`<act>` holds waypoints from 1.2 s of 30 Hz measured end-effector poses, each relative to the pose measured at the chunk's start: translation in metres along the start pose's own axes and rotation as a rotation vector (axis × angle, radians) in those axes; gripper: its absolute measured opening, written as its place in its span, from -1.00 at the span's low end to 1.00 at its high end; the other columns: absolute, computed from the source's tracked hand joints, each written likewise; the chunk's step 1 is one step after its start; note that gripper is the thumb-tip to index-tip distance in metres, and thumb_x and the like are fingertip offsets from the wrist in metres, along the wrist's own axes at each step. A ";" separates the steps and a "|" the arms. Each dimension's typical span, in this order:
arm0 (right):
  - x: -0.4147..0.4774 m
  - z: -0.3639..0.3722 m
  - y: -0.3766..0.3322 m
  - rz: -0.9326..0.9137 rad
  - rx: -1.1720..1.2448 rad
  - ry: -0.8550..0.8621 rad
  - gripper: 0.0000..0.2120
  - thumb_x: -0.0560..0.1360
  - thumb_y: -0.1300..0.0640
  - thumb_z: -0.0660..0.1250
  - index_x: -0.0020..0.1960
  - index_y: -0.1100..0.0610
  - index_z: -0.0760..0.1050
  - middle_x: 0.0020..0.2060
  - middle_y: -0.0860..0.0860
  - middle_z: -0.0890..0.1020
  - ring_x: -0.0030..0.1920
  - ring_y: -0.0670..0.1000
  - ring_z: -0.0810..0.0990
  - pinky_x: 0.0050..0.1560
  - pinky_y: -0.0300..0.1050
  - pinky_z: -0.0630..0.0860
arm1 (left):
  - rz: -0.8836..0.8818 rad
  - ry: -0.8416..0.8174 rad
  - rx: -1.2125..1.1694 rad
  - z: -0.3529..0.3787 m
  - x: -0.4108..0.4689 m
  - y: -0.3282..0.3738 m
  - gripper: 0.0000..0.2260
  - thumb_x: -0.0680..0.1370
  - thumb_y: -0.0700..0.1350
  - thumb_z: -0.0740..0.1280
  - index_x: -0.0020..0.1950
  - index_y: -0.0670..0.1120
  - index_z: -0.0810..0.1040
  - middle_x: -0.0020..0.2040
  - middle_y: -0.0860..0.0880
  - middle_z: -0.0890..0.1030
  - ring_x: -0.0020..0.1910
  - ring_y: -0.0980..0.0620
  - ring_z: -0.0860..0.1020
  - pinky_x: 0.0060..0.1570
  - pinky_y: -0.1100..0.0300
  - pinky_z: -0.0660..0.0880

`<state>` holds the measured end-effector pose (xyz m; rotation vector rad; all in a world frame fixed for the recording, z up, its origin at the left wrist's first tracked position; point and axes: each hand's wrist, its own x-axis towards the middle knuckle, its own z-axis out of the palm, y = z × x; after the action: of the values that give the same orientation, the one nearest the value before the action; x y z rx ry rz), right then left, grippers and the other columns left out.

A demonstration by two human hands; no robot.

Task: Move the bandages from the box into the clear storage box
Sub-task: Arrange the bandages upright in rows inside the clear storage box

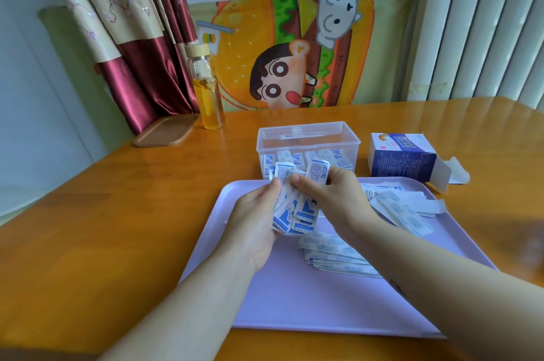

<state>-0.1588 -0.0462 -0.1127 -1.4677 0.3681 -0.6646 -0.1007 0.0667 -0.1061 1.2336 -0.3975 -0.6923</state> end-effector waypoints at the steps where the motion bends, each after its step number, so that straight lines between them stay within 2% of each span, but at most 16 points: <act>1: 0.001 0.001 -0.001 0.004 0.013 -0.002 -0.91 0.44 0.19 0.43 -0.08 0.18 0.61 -0.16 0.06 0.71 -0.14 0.03 0.70 -0.06 -0.04 0.62 | 0.004 0.005 0.005 0.000 0.000 0.000 -0.76 0.64 -0.12 0.16 0.17 -0.17 0.56 0.04 -0.19 0.67 -0.01 -0.14 0.66 -0.04 -0.03 0.60; 6: 0.003 0.003 -0.003 0.028 0.036 -0.059 -0.92 0.43 0.18 0.43 -0.09 0.16 0.62 -0.15 0.09 0.71 -0.10 0.08 0.70 0.01 0.07 0.61 | 0.050 0.023 0.003 -0.002 -0.002 0.002 -0.88 0.58 -0.19 0.25 0.01 -0.12 0.59 -0.12 -0.09 0.70 -0.18 -0.03 0.68 -0.27 0.12 0.62; 11: 0.007 0.000 -0.001 0.090 0.101 -0.047 -0.85 0.44 0.20 0.41 -0.02 0.23 0.60 -0.10 0.15 0.70 -0.07 0.14 0.69 0.07 0.16 0.58 | -0.022 -0.041 -0.067 -0.004 -0.002 0.007 -0.79 0.63 -0.18 0.15 0.12 -0.15 0.56 -0.04 -0.13 0.69 -0.09 -0.05 0.68 -0.12 0.08 0.61; 14: 0.010 -0.003 -0.001 0.149 0.177 -0.038 -0.80 0.45 0.21 0.40 0.02 0.29 0.57 -0.06 0.20 0.68 -0.03 0.19 0.67 0.10 0.20 0.55 | -0.023 -0.051 -0.067 -0.011 0.000 0.015 -0.81 0.62 -0.23 0.16 0.12 -0.18 0.55 -0.12 -0.13 0.69 -0.18 -0.01 0.67 -0.20 0.14 0.61; 16: 0.013 -0.009 -0.007 0.161 0.214 -0.033 -0.82 0.45 0.21 0.39 -0.01 0.29 0.57 -0.07 0.21 0.68 -0.03 0.20 0.66 0.10 0.18 0.55 | 0.051 0.069 0.126 -0.025 0.008 0.025 -0.83 0.60 -0.21 0.22 0.12 -0.16 0.56 -0.17 -0.06 0.66 -0.23 0.08 0.62 -0.21 0.18 0.56; 18: 0.018 -0.017 -0.016 0.143 0.254 -0.019 -0.85 0.46 0.22 0.37 -0.03 0.29 0.57 -0.09 0.21 0.67 -0.05 0.18 0.67 0.06 0.15 0.57 | 0.165 0.184 0.536 -0.046 0.022 0.035 -0.83 0.57 -0.17 0.29 0.13 -0.11 0.60 -0.16 0.05 0.64 -0.21 0.15 0.57 -0.19 0.27 0.48; 19: 0.020 -0.020 -0.019 0.136 0.273 -0.019 -0.85 0.47 0.22 0.36 -0.01 0.30 0.56 -0.08 0.22 0.67 -0.06 0.17 0.67 0.04 0.12 0.58 | 0.185 0.190 0.698 -0.055 0.028 0.038 -0.82 0.56 -0.16 0.32 0.14 -0.10 0.60 -0.11 0.05 0.64 -0.19 0.15 0.56 -0.20 0.31 0.46; 23: 0.022 -0.022 -0.022 0.189 0.279 -0.061 -0.83 0.50 0.22 0.33 0.02 0.31 0.54 -0.09 0.20 0.67 -0.12 0.12 0.68 0.00 0.06 0.61 | -0.043 0.047 1.151 -0.070 0.046 0.029 -0.73 0.49 -0.12 0.42 0.18 -0.10 0.59 0.07 -0.07 0.61 -0.05 0.00 0.55 -0.10 0.23 0.40; 27: 0.016 -0.021 -0.013 0.262 0.290 -0.184 -0.86 0.49 0.21 0.32 -0.02 0.28 0.54 -0.19 0.15 0.68 -0.18 0.09 0.68 -0.06 0.01 0.63 | -0.030 0.043 1.324 -0.066 0.047 0.020 -0.57 0.47 -0.01 0.43 0.30 -0.09 0.50 0.18 -0.08 0.53 0.02 0.00 0.50 -0.05 0.22 0.41; 30: 0.013 -0.024 -0.010 0.291 0.288 -0.296 -0.78 0.40 0.15 0.35 -0.03 0.28 0.53 -0.21 0.14 0.68 -0.21 0.08 0.68 -0.16 -0.07 0.63 | -0.036 0.025 1.566 -0.064 0.046 0.019 -0.39 0.43 0.17 0.41 0.40 -0.04 0.38 0.34 -0.07 0.39 0.25 -0.03 0.41 0.11 0.18 0.40; 32: 0.013 -0.025 -0.010 0.302 0.273 -0.339 -0.75 0.37 0.14 0.35 -0.03 0.29 0.53 -0.22 0.14 0.68 -0.22 0.07 0.68 -0.20 -0.10 0.62 | -0.084 -0.016 1.614 -0.060 0.047 0.019 -0.33 0.42 0.18 0.42 0.45 -0.03 0.31 0.39 -0.08 0.35 0.31 -0.04 0.38 0.16 0.17 0.39; 34: 0.013 -0.025 -0.009 0.311 0.290 -0.352 -0.80 0.41 0.17 0.32 -0.04 0.29 0.52 -0.24 0.14 0.68 -0.24 0.06 0.69 -0.24 -0.11 0.62 | -0.109 -0.039 1.603 -0.056 0.048 0.022 -0.32 0.43 0.13 0.43 0.47 -0.03 0.27 0.40 -0.08 0.36 0.30 -0.04 0.40 0.17 0.17 0.41; 36: 0.013 -0.026 -0.009 0.321 0.304 -0.349 -0.81 0.44 0.18 0.31 -0.03 0.30 0.51 -0.19 0.18 0.68 -0.20 0.09 0.69 -0.19 -0.07 0.63 | -0.139 -0.061 1.613 -0.053 0.049 0.025 -0.32 0.44 0.10 0.43 0.48 -0.05 0.26 0.39 -0.08 0.39 0.28 -0.04 0.42 0.17 0.16 0.42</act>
<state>-0.1664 -0.0744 -0.1038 -1.1709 0.2118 -0.1895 -0.0250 0.0763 -0.1028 2.7670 -1.0105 -0.4442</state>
